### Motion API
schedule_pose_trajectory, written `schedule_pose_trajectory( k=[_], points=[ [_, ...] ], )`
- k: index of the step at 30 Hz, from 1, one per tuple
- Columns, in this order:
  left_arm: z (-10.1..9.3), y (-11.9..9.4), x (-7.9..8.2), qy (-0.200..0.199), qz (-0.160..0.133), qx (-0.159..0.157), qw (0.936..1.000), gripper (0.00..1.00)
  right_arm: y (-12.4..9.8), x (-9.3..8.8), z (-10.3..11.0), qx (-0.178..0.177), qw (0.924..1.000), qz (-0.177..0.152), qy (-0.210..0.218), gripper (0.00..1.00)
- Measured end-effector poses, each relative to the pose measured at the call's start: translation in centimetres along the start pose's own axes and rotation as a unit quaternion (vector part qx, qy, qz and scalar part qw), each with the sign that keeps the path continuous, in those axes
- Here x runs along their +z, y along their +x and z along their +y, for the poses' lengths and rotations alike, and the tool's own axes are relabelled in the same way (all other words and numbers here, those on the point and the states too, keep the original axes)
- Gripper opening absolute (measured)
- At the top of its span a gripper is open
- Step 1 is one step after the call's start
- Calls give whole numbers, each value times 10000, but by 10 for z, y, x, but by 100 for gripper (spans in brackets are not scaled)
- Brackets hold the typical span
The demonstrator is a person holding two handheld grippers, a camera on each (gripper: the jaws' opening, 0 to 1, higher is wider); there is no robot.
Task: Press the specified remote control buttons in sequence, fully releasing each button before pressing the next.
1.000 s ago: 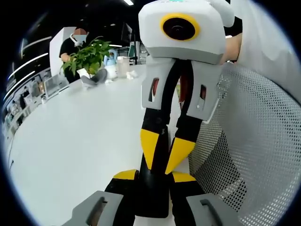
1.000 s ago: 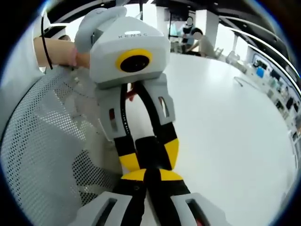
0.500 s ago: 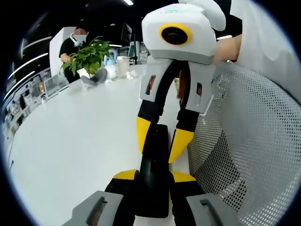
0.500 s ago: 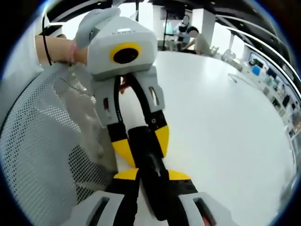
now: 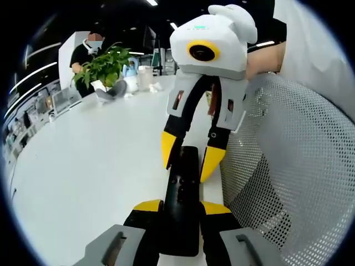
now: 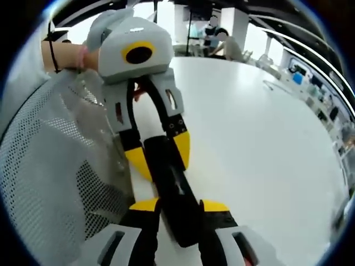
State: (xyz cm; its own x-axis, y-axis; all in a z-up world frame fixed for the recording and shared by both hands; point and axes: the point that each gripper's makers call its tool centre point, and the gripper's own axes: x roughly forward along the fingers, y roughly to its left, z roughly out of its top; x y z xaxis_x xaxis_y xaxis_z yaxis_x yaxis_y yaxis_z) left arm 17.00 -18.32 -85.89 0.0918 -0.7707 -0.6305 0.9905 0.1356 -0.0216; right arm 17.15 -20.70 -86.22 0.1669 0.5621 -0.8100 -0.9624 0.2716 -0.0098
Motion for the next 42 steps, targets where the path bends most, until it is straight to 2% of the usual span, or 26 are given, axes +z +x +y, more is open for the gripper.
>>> schedule_pose_trajectory(
  k=[4,9,14,22,27,34,37,42],
  points=[
    [0,0,0,-5,-1,8,10000,26,1,1,0,32,10000,-2,-49,25],
    [0,0,1,4,56,16,10000,26,3,2,2,80,9990,47,-427,24],
    [0,0,0,6,120,38,9999,26,2,2,3,60,9981,93,-605,22],
    [6,-2,-2,-116,204,165,9996,27,5,6,2,110,9989,-50,-450,21],
    [8,-7,-4,-348,237,256,9988,28,5,8,2,117,9992,-115,-359,21],
    [20,-21,2,-719,8,502,9961,27,5,8,-1,39,9995,-120,-285,21],
    [30,-32,8,-842,-167,786,9932,27,5,8,-1,43,9995,-133,-275,21],
    [38,-49,19,-1091,-454,1053,9874,28,5,8,-1,46,9996,-143,-254,21]
  ],
)
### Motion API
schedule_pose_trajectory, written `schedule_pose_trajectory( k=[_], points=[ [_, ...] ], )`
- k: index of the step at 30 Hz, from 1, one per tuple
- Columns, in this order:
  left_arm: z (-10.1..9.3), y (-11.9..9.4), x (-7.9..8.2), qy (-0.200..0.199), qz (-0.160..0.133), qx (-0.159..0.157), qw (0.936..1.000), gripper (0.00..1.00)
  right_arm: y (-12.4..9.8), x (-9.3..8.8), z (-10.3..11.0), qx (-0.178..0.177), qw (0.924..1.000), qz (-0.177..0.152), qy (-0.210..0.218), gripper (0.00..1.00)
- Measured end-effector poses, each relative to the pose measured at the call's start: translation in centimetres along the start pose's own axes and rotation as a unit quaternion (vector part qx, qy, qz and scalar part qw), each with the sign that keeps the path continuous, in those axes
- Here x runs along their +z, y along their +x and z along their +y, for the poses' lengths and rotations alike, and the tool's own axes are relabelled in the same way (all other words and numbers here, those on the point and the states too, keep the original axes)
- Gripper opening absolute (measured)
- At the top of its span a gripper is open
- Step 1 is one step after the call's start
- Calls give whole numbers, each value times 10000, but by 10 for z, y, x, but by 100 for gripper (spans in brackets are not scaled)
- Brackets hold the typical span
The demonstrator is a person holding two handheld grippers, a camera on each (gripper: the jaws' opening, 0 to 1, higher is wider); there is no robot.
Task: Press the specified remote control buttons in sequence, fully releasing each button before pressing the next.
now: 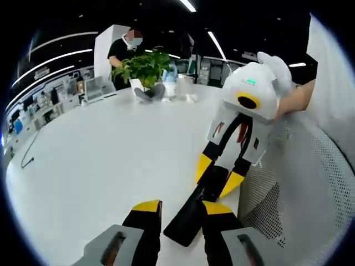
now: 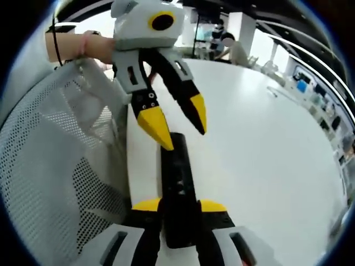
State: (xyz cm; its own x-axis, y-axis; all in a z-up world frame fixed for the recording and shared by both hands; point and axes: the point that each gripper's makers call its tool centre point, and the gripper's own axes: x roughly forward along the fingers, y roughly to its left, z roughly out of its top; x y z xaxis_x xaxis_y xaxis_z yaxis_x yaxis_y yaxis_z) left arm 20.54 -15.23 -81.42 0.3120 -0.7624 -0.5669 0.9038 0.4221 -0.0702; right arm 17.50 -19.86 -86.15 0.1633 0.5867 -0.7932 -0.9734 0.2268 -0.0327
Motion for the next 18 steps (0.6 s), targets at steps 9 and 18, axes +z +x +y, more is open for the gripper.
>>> schedule_pose_trajectory(
  k=[9,18],
  points=[
    [5,-21,13,-156,-157,341,9992,36,0,0,-1,-47,10000,-40,9,22],
    [10,-41,25,-415,-564,749,9947,45,1,0,-2,-8,9996,-128,264,22]
  ],
)
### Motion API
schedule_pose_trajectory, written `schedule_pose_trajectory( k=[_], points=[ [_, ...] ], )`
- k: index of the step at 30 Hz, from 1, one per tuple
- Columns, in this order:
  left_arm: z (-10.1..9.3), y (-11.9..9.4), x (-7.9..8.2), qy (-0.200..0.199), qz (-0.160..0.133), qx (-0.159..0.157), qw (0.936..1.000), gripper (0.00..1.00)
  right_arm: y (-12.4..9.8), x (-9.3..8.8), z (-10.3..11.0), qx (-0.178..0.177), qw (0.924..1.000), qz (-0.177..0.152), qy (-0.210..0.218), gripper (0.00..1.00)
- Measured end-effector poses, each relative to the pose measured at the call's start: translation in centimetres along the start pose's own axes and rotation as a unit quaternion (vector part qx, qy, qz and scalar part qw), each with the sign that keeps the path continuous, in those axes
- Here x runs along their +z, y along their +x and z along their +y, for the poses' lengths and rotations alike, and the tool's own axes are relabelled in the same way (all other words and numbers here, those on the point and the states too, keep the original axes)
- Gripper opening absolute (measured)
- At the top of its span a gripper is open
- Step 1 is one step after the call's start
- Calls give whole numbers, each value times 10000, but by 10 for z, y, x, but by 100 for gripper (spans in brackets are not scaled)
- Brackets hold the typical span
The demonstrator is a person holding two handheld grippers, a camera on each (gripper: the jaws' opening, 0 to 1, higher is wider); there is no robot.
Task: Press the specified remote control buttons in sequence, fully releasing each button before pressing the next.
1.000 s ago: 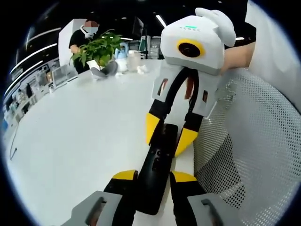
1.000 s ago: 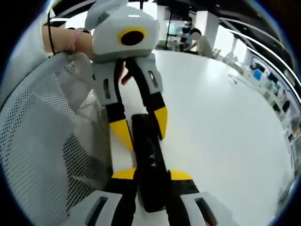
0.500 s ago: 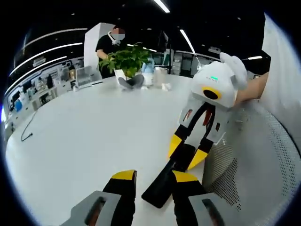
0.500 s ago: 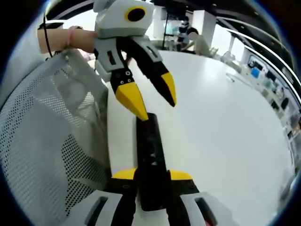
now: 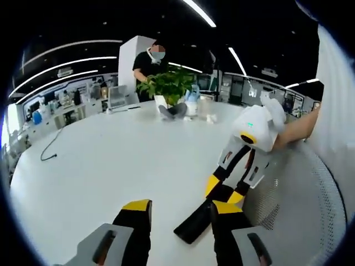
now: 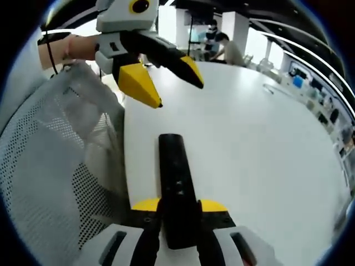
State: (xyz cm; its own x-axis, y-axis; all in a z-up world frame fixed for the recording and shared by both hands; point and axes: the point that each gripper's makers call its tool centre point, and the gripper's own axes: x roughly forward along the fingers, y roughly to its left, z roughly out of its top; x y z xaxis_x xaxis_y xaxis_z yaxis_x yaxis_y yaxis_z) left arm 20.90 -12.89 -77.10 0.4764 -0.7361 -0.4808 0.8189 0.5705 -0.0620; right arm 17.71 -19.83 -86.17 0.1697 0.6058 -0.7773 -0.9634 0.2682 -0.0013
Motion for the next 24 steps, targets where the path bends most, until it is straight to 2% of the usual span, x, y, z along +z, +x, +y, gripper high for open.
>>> schedule_pose_trajectory(
  k=[7,10,13,18,21,24],
  points=[
    [5,-13,13,-349,-416,224,9983,48,0,0,0,6,10000,-2,17,22],
    [13,-20,23,-625,-755,449,9942,51,0,0,0,9,10000,1,14,22],
    [19,-24,21,-813,-850,624,9911,56,1,0,1,8,10000,5,1,22],
    [28,-35,20,-846,-936,953,9874,63,1,-1,0,-2,10000,28,-29,22],
    [36,-43,21,-795,-1086,1223,9833,72,2,-1,0,-4,10000,42,-52,22],
    [42,-49,27,-851,-1302,1346,9786,76,2,-1,0,-2,10000,45,-55,22]
  ],
)
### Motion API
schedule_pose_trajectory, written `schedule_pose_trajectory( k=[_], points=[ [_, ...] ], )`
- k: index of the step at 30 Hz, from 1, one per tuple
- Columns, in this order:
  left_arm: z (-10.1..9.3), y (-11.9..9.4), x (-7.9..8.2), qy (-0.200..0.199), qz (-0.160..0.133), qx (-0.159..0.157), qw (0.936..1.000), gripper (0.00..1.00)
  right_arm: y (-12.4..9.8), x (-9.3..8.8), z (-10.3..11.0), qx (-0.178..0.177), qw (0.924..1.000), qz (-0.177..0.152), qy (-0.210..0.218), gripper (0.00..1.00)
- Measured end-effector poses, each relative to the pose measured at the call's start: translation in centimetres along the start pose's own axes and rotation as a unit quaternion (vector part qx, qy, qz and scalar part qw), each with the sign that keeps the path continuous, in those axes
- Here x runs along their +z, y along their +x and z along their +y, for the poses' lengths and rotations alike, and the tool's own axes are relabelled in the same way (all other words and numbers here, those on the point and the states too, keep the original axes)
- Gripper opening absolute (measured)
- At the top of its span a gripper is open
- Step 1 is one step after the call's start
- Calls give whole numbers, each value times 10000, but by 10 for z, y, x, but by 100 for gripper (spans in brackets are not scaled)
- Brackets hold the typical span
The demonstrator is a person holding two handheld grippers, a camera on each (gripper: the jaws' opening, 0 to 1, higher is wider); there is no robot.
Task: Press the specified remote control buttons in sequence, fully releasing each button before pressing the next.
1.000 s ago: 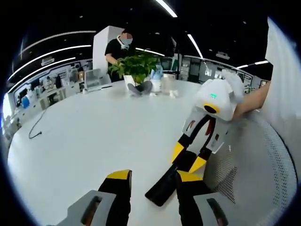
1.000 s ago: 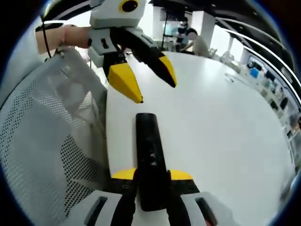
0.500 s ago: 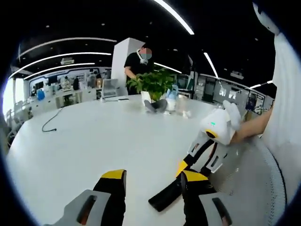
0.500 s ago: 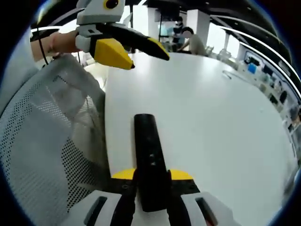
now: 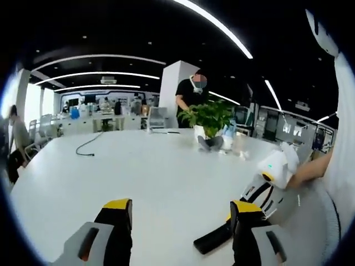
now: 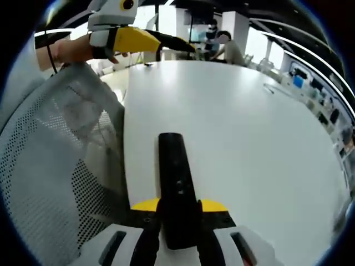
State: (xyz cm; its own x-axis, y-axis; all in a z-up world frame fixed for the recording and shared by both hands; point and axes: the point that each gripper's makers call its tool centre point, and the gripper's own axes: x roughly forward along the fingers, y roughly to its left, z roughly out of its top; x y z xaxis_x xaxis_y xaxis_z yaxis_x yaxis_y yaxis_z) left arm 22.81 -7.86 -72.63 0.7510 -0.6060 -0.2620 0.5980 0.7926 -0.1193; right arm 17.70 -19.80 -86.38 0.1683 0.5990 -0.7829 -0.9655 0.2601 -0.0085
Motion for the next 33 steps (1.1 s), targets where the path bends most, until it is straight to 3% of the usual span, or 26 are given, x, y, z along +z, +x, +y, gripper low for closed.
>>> schedule_pose_trajectory(
  k=[6,15,19,27,33],
  points=[
    [6,-3,15,125,-399,234,9989,85,0,0,0,4,10000,17,-22,23],
    [7,-10,21,345,-548,441,9969,93,0,0,1,4,10000,20,-25,23],
    [13,-17,35,446,-914,674,9925,99,0,0,1,4,10000,13,-19,23],
    [25,-33,46,233,-1308,930,9868,100,0,0,1,8,10000,-17,-23,23],
    [23,-37,49,90,-1638,833,9829,99,0,0,1,14,10000,-57,-29,23]
  ],
)
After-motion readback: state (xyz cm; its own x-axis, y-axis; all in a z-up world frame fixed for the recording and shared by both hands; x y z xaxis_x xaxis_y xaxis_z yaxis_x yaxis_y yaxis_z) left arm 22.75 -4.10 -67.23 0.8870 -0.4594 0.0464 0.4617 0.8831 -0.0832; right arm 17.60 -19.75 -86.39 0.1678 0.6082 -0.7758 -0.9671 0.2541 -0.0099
